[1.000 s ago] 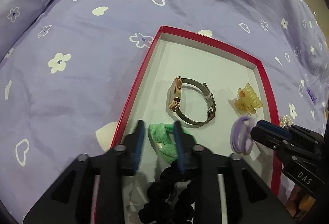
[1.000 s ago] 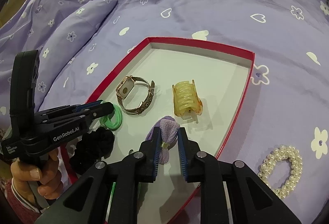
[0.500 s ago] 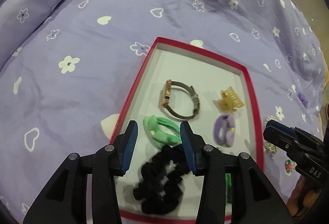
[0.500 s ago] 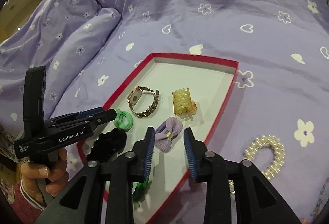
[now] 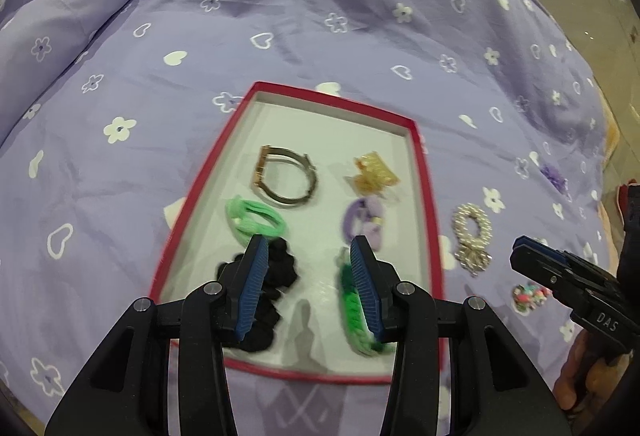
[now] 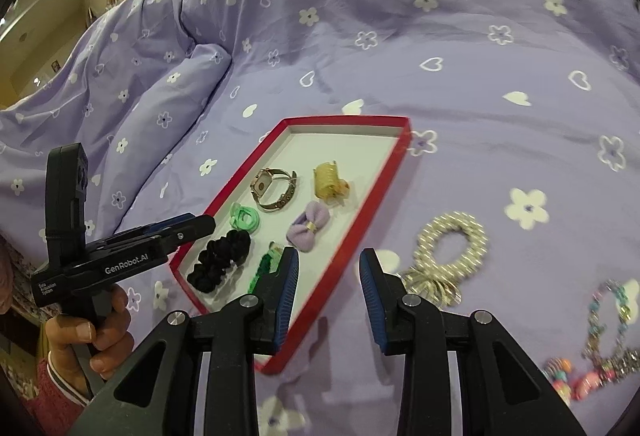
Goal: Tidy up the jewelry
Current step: 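Open both tools to release the hair ties and lift away from the tray, then move both tools toward the beaded bracelet and silver chain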
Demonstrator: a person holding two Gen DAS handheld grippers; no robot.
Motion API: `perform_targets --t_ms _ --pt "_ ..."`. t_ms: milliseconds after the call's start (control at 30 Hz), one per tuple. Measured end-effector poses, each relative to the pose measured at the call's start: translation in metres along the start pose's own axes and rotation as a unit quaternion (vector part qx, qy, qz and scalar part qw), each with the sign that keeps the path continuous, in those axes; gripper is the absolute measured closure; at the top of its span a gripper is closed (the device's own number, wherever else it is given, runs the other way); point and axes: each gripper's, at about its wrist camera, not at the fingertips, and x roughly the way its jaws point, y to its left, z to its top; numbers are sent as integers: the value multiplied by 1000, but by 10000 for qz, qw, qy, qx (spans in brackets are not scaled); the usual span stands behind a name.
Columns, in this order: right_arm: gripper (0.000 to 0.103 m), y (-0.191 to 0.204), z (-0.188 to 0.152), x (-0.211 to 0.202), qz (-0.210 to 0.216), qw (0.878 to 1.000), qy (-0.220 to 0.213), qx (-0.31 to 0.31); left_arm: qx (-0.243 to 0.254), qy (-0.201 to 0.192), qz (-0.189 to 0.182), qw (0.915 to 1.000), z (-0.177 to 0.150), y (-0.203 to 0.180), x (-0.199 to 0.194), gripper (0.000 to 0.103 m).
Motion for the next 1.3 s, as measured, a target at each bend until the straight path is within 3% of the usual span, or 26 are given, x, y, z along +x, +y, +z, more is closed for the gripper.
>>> perform_targets --t_ms 600,1300 --pt "65 -75 -66 -91 -715 9944 -317 712 721 199 -634 9952 -38 -90 -9 61" --pt "65 -144 -113 -152 -1299 9794 -610 1419 1366 529 -1037 9838 -58 -169 7 61"
